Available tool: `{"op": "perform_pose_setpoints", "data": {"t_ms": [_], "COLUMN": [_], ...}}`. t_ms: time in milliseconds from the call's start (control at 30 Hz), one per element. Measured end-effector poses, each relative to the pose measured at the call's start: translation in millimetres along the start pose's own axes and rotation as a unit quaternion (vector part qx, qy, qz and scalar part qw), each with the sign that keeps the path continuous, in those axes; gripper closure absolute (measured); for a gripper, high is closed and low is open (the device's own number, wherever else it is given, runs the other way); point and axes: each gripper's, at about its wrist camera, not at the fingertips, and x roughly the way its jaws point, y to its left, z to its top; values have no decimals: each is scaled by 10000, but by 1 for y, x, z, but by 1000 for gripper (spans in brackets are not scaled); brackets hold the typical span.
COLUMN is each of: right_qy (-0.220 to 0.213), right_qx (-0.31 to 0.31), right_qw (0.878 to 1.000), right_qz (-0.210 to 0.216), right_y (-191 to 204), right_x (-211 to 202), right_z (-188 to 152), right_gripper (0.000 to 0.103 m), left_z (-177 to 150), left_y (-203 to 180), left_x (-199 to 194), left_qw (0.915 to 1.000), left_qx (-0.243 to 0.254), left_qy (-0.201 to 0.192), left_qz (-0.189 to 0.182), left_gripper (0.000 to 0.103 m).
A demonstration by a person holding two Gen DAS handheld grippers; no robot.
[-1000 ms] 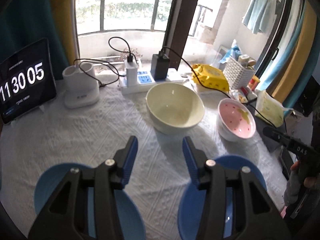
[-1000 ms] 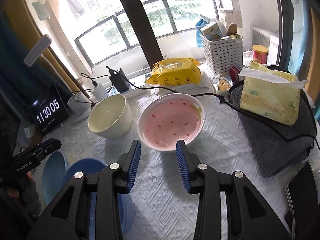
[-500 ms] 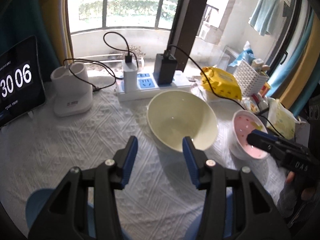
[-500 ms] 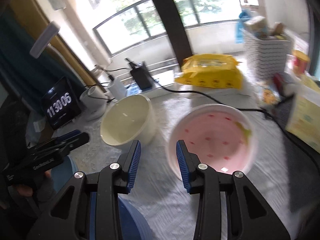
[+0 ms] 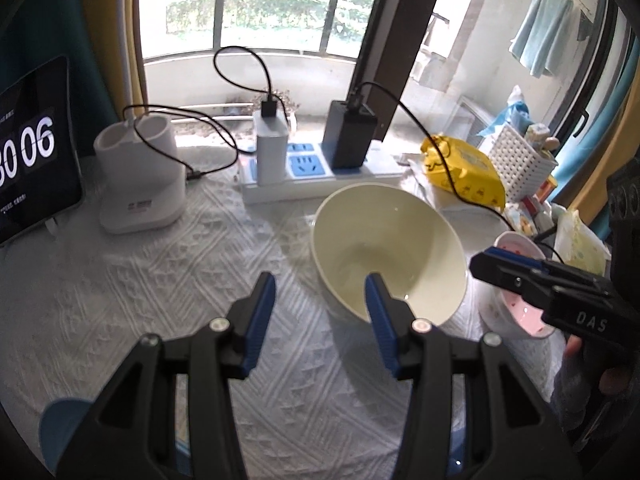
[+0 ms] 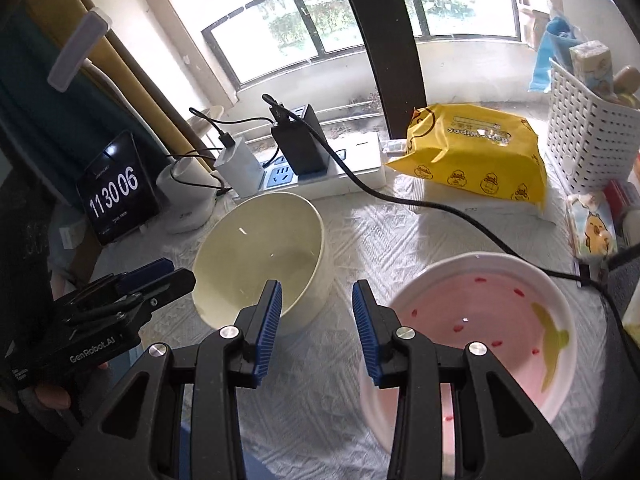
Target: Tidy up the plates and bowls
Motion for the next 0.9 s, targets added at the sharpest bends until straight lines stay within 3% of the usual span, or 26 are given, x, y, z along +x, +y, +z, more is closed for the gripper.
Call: {"op": "perform_pose_setpoints", "data": {"t_ms": [900], "right_qy": [396], "right_qx": [-120], "right_qw": [9990], "right_qz": [-153], "right_y": [5], "right_x": [43], "right_z": [20], "right_gripper": [64], "left_z": [5], "left_y": [-1], "left_x": [30], "left_qw": [9991], "left_qx": [63], "left_qy": [406], "left_qz": [86], "left_gripper": [55]}}
